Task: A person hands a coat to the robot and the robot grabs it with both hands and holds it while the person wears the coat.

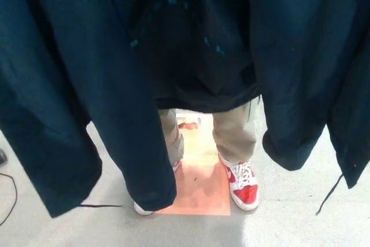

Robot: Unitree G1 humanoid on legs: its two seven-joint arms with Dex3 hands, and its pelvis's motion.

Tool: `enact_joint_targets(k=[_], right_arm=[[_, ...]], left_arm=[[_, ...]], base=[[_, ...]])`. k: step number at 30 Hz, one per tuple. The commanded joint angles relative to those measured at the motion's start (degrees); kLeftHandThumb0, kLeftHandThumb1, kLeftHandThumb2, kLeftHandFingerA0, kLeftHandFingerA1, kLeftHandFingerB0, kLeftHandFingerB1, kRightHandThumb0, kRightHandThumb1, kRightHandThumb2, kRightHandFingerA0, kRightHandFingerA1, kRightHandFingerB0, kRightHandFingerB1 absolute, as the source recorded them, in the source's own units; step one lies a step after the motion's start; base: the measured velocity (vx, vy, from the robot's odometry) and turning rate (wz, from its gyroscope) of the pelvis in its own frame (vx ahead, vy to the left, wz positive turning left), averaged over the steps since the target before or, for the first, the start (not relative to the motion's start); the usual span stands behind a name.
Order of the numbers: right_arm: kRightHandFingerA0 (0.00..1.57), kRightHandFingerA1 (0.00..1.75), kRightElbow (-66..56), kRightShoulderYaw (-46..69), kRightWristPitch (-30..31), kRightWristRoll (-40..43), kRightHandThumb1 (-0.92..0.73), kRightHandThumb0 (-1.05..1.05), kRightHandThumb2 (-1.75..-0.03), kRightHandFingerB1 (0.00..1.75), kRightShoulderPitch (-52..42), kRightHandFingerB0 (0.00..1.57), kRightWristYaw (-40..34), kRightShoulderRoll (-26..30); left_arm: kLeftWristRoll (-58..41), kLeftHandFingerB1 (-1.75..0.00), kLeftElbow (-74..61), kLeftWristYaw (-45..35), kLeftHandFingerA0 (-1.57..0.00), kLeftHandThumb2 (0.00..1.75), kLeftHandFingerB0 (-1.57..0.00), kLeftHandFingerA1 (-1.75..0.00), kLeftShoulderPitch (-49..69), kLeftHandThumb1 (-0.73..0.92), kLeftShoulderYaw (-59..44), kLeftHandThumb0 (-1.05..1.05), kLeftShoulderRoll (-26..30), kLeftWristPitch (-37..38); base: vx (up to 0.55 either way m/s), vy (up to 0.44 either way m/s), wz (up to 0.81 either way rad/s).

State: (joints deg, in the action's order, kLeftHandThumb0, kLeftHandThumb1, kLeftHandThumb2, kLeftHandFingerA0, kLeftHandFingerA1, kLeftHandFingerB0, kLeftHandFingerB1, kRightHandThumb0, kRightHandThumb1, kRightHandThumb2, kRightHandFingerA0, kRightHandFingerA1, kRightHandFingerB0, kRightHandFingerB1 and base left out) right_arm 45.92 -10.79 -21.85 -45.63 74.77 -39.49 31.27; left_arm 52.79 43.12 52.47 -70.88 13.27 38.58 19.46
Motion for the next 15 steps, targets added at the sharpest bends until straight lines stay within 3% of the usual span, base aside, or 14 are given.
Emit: enact_joint_targets(k=[1,2,3,4,5,10,11,15], right_arm=[[0.91,1.71,4.51,-0.07,-0.71,-0.03,-0.73,-0.10,-0.69,1.22,3.34,0.60,-4.04,2.96],[1.25,1.39,5.63,-0.29,-1.08,0.24,-0.55,-0.11,-0.94,1.04,4.35,0.71,-3.39,2.90],[1.25,1.39,6.00,-0.37,-1.21,0.31,-0.55,-0.11,-0.94,1.04,4.66,0.71,-3.23,2.89],[0.94,1.71,7.50,-0.82,-1.29,0.32,-0.71,-0.05,-0.66,1.25,6.15,0.61,-2.54,2.83],[0.92,1.73,8.48,-1.17,-1.08,0.16,-0.73,-0.08,-0.64,1.18,7.09,0.63,-2.51,2.80],[0.91,1.70,13.10,-2.66,-1.38,-0.01,-0.73,-0.08,-0.67,1.17,11.09,0.64,-3.30,2.87],[0.91,1.70,14.07,-2.96,-1.14,-0.03,-0.74,-0.09,-0.66,1.18,11.97,0.63,-3.08,2.89],[0.91,1.72,18.03,-4.92,0.97,-0.93,-0.72,-0.06,-0.64,1.25,16.10,0.61,-2.43,2.97]], left_arm=[[1.59,-0.95,3.99,4.19,-1.25,0.88,-0.74,-1.39,-3.64,0.47,0.74,-0.24,2.28,-1.80],[1.77,-1.20,5.78,4.83,-0.92,0.62,-0.62,-1.74,-5.38,0.66,1.35,-0.21,2.03,-1.46],[1.82,-1.20,6.34,5.04,-0.92,0.62,-0.62,-1.74,-5.90,0.66,1.56,-0.21,1.95,-1.36],[1.75,-1.26,8.06,4.21,-0.93,0.62,-0.56,-1.75,-7.83,0.68,2.41,-0.19,2.40,0.16],[2.05,-0.96,9.24,4.03,-1.24,0.86,-0.73,-1.39,-9.09,0.45,3.08,-0.25,2.43,-0.09],[3.45,-0.90,14.56,3.70,-1.23,0.89,-0.74,-1.35,-14.33,0.48,6.40,-0.22,2.49,-1.00],[3.51,-0.73,15.63,3.55,-1.00,0.59,-0.74,-1.62,-15.35,0.66,7.04,-0.24,2.45,-0.90],[3.54,-0.70,19.60,1.80,-1.02,0.67,-0.75,-1.55,-19.51,0.63,9.25,-0.34,2.24,-0.57]], base=[[0.00,0.000,0.00],[0.00,0.000,0.00],[0.00,0.000,0.00],[0.00,0.000,0.00],[0.00,0.000,0.00],[0.00,0.000,0.00],[0.00,0.000,0.00],[0.00,0.000,0.00]])
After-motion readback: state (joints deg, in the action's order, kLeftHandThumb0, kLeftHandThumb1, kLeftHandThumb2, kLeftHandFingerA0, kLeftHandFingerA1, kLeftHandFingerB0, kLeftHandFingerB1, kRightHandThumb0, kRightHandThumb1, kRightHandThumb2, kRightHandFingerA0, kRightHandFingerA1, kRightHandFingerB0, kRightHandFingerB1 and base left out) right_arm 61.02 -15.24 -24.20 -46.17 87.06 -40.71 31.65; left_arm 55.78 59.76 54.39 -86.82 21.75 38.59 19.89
